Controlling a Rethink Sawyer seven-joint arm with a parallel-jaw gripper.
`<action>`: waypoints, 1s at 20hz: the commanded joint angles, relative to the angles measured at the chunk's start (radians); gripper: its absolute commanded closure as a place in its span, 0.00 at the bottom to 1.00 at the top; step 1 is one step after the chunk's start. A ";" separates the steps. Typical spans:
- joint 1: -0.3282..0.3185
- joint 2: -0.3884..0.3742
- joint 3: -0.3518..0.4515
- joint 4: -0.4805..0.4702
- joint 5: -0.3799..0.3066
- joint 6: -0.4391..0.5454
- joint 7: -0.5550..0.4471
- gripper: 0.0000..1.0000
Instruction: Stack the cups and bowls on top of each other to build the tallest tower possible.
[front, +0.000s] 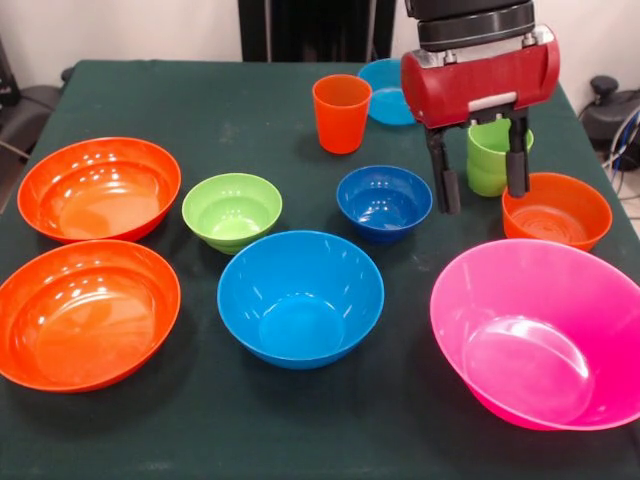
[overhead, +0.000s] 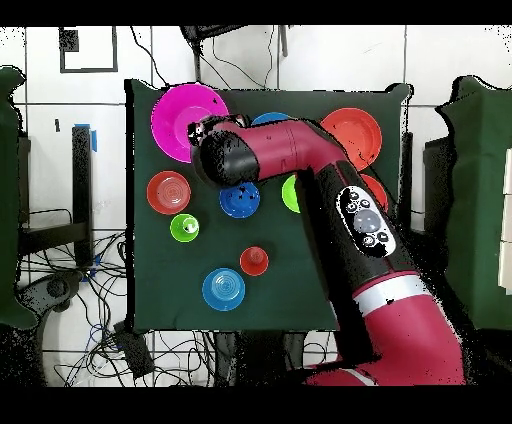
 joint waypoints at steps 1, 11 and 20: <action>0.026 0.036 -0.092 0.071 0.006 -0.019 0.138 0.00; 0.037 0.036 -0.108 0.067 0.012 0.003 0.102 0.00; 0.038 0.053 -0.121 0.061 0.022 -0.018 0.094 0.00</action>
